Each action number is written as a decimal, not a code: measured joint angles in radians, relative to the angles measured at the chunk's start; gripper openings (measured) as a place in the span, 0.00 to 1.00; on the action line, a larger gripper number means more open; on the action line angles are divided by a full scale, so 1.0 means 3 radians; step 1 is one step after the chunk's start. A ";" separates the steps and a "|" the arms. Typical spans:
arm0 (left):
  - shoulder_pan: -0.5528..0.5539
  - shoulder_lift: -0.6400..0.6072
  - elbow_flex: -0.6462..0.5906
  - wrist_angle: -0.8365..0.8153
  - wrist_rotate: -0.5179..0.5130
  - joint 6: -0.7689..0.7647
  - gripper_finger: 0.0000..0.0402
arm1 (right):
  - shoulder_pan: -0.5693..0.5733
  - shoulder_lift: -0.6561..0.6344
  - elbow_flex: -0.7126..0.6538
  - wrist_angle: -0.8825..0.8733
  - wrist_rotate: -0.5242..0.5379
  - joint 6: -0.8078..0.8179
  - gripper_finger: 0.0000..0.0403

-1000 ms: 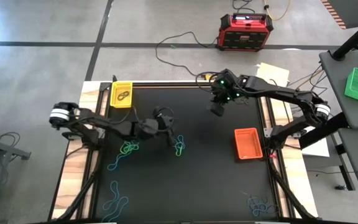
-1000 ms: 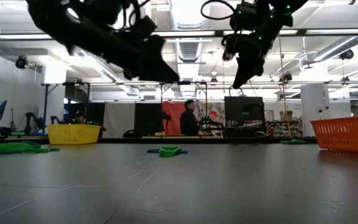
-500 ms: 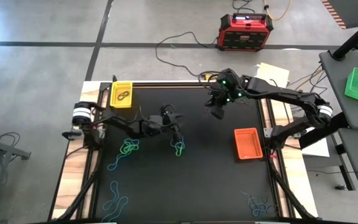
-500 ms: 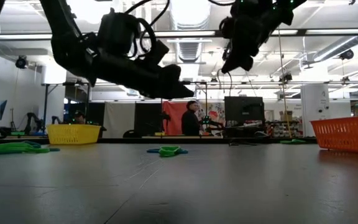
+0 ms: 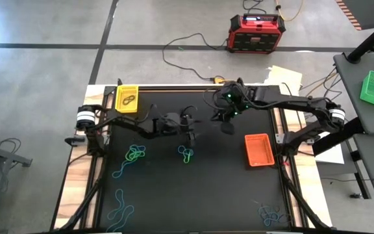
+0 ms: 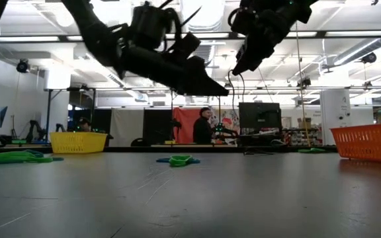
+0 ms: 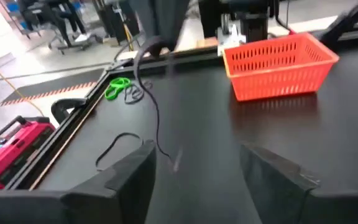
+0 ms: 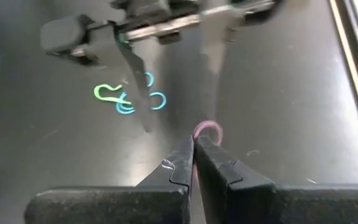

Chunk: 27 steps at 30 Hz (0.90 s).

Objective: Sort rubber bands into baskets
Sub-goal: Put the purple rubber band into the yellow bin

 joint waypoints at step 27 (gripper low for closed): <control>0.0010 0.0003 0.0569 -0.0636 0.0346 -0.0218 0.58 | 0.0173 0.0000 0.0004 -0.0052 0.0006 0.0116 0.02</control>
